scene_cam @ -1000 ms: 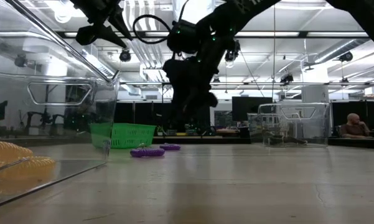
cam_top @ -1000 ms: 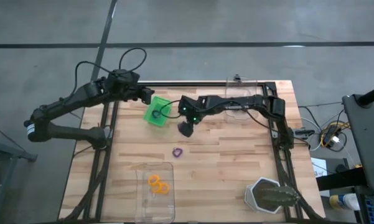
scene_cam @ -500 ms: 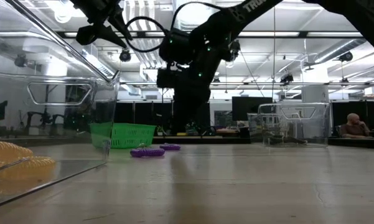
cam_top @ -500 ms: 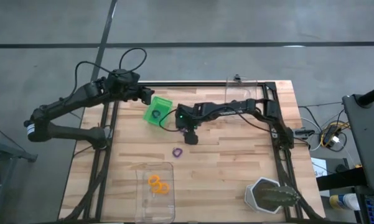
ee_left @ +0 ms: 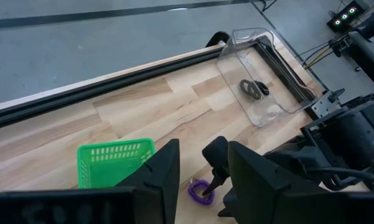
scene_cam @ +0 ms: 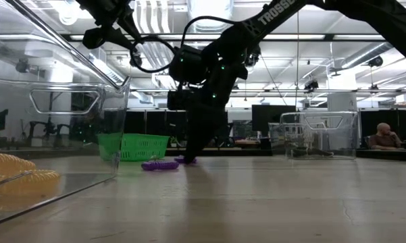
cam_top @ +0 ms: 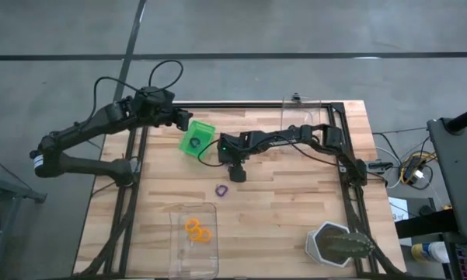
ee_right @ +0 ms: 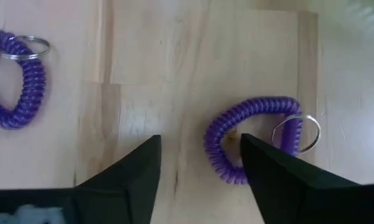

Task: Sort spring keychains
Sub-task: Put the top purple spring keychain into the green bin

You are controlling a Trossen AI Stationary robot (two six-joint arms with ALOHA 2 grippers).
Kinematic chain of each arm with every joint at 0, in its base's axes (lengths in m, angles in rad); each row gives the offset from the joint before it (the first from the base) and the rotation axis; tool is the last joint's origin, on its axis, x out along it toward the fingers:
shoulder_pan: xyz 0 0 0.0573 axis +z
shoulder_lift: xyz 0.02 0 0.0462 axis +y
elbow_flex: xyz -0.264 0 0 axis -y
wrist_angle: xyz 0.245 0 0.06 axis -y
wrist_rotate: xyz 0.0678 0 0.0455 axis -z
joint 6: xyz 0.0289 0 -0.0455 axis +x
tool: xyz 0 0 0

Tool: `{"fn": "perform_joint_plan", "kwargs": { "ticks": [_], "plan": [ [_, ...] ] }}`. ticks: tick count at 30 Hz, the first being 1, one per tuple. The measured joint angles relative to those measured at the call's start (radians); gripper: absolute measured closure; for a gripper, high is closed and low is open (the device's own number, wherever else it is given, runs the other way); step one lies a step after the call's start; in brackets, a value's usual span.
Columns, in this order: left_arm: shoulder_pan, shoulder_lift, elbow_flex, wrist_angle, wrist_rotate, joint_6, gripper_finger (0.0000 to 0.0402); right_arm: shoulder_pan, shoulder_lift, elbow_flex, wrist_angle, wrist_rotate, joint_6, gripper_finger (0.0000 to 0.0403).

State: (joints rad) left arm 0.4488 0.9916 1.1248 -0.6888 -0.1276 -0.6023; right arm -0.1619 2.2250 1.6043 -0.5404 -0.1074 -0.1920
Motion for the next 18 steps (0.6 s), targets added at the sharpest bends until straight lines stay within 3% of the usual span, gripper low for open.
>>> {"fn": "perform_joint_plan", "kwargs": {
  "ticks": [4, 9, 18],
  "plan": [
    [0.0, 0.0, 0.0, 0.0, 0.0, 0.0, 0.0273, 0.0, 0.0, 0.0, -0.01, 0.002, 0.043, 0.0241],
    [0.0, 0.0, 0.0, 0.0, 0.0, 0.0, 0.0273, -0.003, 0.001, 0.02, -0.061, 0.003, 0.084, 0.0371],
    [0.001, 0.0, 0.0, 0.0, 0.0, 0.021, 0.0273, -0.015, -0.021, 0.091, -0.149, -0.082, 0.215, 0.0393]
  ]
}}
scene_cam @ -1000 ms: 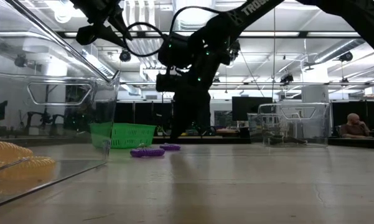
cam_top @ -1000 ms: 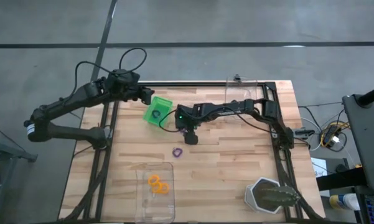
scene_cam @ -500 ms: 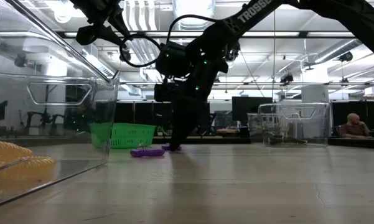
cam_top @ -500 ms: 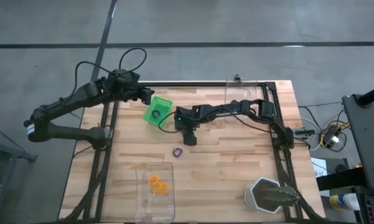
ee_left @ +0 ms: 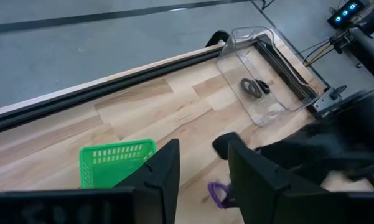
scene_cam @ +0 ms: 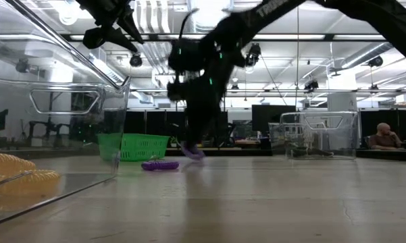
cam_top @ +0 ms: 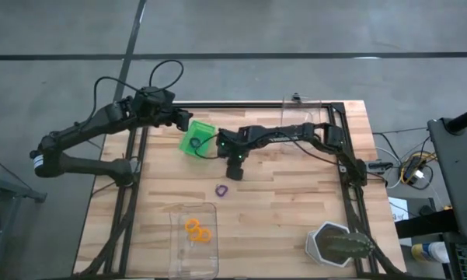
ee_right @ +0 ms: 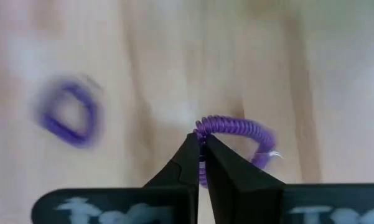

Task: Sort spring keychains
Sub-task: Put the top purple spring keychain into the green bin

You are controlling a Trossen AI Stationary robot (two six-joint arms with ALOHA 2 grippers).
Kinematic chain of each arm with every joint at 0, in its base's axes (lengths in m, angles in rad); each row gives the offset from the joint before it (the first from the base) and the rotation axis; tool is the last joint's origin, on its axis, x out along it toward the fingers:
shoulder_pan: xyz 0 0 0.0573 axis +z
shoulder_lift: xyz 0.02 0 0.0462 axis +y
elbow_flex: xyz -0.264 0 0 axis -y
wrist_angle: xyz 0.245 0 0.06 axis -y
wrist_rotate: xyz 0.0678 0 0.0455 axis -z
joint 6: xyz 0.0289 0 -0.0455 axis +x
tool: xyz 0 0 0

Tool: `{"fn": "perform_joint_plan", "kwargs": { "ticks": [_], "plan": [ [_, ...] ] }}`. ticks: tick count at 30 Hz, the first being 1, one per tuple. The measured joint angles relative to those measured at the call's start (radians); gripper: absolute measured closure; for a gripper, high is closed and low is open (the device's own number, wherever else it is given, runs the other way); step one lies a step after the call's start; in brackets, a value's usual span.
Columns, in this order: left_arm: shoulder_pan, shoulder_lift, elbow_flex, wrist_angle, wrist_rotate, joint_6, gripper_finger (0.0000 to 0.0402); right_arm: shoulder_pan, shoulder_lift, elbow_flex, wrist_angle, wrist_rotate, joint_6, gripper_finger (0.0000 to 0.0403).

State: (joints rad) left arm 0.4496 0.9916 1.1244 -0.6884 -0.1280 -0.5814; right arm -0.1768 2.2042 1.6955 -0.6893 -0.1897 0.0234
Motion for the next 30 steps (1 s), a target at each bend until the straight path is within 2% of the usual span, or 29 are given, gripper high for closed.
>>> {"fn": "perform_joint_plan", "kwargs": {
  "ticks": [7, 16, 26, 30],
  "plan": [
    [0.0, 0.0, 0.0, 0.001, 0.0, 0.007, 0.0273, 0.0, -0.07, 0.096, -0.005, -0.073, 0.058, 0.0394],
    [-0.001, 0.0, 0.0, 0.006, 0.0, 0.073, 0.0273, 0.0, -0.148, 0.234, -0.063, -0.077, 0.075, 0.0394],
    [-0.002, -0.019, -0.001, 0.114, 0.0, 0.297, 0.0273, 0.0, -0.176, 0.443, -0.133, -0.072, 0.081, 0.0394],
    [-0.006, -0.044, -0.001, 0.19, 0.0, 0.431, 0.0273, 0.0, -0.182, 0.537, -0.146, -0.069, 0.089, 0.0394]
  ]
}}
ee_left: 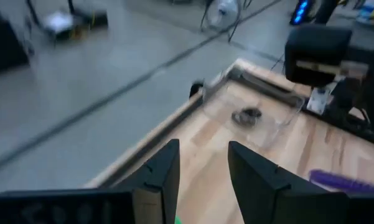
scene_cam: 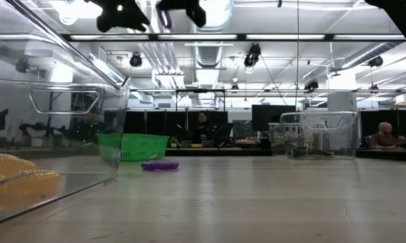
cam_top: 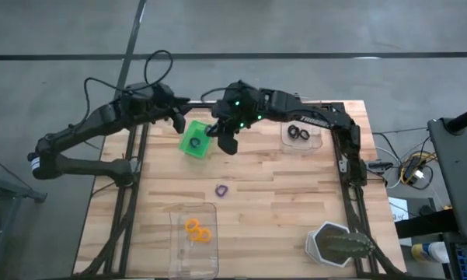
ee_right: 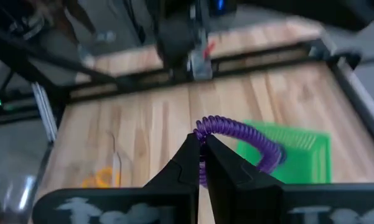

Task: Sort spring keychains
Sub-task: Put the top purple spring keychain into the green bin

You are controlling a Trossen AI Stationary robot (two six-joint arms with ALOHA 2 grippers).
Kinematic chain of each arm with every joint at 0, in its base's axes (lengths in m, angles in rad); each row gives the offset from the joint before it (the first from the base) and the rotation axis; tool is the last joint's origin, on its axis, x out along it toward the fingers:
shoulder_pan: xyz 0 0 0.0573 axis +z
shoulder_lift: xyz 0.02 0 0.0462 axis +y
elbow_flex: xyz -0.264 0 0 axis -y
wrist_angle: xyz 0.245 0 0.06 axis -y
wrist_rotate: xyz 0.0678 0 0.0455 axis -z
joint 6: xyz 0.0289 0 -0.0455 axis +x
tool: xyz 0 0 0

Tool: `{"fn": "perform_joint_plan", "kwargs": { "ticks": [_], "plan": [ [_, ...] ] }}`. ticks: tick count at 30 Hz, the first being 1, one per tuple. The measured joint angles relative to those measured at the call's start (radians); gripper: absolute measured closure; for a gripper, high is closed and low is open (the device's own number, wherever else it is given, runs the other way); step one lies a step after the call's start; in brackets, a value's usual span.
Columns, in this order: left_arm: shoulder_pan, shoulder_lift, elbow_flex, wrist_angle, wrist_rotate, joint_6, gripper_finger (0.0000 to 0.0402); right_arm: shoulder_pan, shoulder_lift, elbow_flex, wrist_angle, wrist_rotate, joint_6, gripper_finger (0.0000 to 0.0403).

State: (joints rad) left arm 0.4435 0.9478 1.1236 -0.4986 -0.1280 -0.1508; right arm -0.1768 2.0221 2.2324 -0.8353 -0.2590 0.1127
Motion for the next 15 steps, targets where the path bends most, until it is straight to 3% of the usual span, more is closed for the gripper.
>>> {"fn": "perform_joint_plan", "kwargs": {
  "ticks": [6, 11, 15],
  "plan": [
    [-0.003, -0.049, 0.0, 0.145, 0.062, 0.11, 0.0273, 0.0, -0.011, 0.126, 0.008, 0.039, -0.002, 0.0394],
    [-0.003, -0.076, 0.0, 0.276, 0.198, 0.074, 0.0273, 0.0, -0.076, 0.105, 0.092, 0.053, 0.004, 0.0394],
    [-0.011, -0.081, 0.0, 0.326, 0.249, 0.025, 0.0273, 0.0, -0.096, 0.105, 0.121, 0.051, 0.001, 0.0394]
  ]
}}
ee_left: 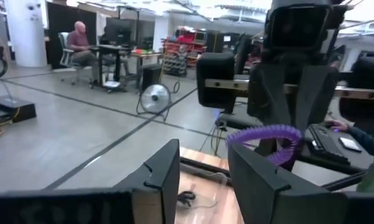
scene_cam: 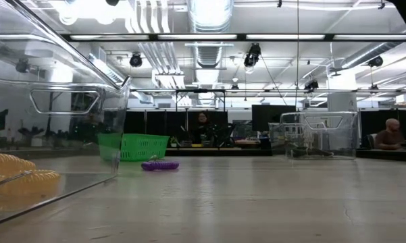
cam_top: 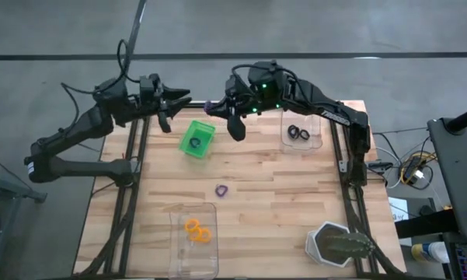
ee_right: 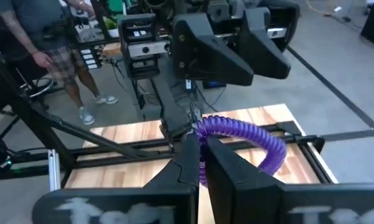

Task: Sort spring keychains
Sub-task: Put the top purple spring keychain into the green bin

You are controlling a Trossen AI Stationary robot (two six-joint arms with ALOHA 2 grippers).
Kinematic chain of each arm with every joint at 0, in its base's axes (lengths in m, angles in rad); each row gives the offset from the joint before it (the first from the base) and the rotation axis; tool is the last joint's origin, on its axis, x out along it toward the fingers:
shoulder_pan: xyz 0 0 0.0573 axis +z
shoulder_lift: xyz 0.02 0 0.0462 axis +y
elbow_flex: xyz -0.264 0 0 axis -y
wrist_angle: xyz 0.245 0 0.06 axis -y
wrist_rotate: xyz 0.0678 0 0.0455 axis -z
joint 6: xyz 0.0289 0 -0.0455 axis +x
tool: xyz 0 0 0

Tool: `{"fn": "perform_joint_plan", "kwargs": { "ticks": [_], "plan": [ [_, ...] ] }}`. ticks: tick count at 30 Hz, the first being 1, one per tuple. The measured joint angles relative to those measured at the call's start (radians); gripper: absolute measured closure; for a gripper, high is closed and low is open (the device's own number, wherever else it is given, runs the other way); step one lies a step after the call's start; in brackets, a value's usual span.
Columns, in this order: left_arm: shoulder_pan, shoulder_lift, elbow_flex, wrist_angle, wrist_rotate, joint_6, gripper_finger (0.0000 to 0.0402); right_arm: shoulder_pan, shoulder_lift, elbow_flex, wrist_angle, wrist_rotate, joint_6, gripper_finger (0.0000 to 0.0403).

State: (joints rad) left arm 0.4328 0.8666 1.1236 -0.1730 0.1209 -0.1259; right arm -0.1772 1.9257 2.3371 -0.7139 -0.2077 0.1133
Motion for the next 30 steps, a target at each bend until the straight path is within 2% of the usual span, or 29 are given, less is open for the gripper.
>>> {"fn": "perform_joint_plan", "kwargs": {
  "ticks": [6, 30],
  "plan": [
    [-0.031, 0.013, 0.0, 0.011, 0.018, -0.016, 0.0273, 0.001, -0.006, 0.0, 0.051, -0.06, 0.01, 0.0394],
    [-0.144, 0.093, 0.0, 0.135, 0.019, -0.018, 0.0273, 0.003, 0.006, -0.002, 0.122, -0.104, 0.045, 0.0394]
  ]
}}
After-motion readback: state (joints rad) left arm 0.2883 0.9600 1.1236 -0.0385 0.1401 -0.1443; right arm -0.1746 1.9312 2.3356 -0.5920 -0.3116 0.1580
